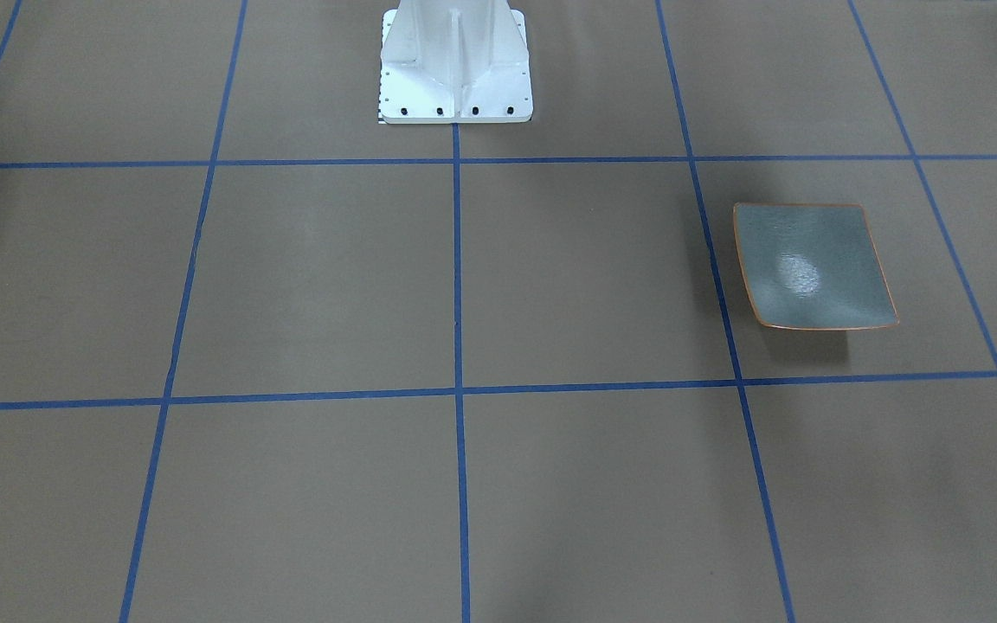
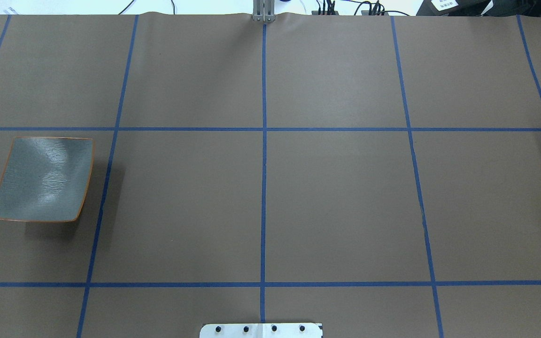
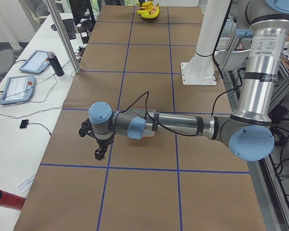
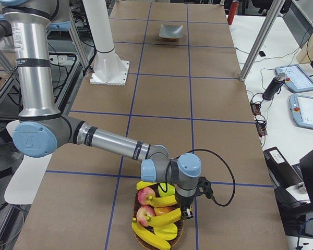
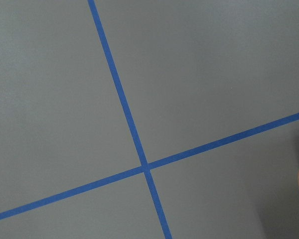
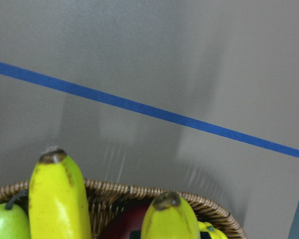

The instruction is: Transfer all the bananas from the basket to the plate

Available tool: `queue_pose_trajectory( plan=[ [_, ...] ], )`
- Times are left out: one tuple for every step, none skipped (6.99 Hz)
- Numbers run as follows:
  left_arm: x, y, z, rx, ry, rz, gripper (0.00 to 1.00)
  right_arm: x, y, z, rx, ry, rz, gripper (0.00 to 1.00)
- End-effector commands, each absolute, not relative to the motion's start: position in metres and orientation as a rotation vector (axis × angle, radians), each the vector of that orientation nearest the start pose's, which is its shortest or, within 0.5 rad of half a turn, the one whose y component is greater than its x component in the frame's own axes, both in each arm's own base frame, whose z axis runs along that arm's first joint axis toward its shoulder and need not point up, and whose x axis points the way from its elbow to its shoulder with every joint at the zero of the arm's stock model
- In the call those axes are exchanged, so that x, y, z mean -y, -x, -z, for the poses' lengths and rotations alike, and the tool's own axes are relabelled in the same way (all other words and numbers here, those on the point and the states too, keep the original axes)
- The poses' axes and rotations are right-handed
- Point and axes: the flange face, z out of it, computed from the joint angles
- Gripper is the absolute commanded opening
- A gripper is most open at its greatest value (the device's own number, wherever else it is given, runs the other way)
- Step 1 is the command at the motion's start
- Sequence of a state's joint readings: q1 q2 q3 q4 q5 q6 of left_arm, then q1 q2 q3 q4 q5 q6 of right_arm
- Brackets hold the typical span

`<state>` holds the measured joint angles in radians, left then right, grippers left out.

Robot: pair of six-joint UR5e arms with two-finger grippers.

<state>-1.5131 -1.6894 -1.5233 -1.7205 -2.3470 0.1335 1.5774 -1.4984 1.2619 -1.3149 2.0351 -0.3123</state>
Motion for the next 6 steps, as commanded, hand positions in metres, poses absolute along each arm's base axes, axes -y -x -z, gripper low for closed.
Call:
queue_pose_trajectory(
  plan=[
    [0.558, 0.03, -0.604, -0.767, -0.241, -0.271, 1.0, 0.557, -0.126, -0.683, 0.462, -0.073, 0.318, 0.0],
    [0.558, 0.03, -0.604, -0.767, -0.24, -0.269, 1.0, 0.575, -0.133, -0.659, 0.474, -0.09, 0.32, 0.0],
    [0.557, 0.029, -0.604, -0.767, -0.238, -0.27, 1.0, 0.585, -0.126, -0.647, 0.531, -0.112, 0.298, 0.0],
    [0.558, 0.029, -0.604, -0.767, -0.237, -0.269, 1.0, 0.604, -0.119, -0.621, 0.575, -0.124, 0.209, 0.0],
    [0.558, 0.029, -0.604, -0.767, -0.239, -0.269, 1.0, 0.624, -0.093, -0.592, 0.673, -0.127, 0.141, 0.0],
    [0.56, 0.029, -0.6, -0.767, -0.242, -0.268, 1.0, 0.64, -0.065, -0.56, 0.812, -0.094, 0.017, 0.0]
  ],
)
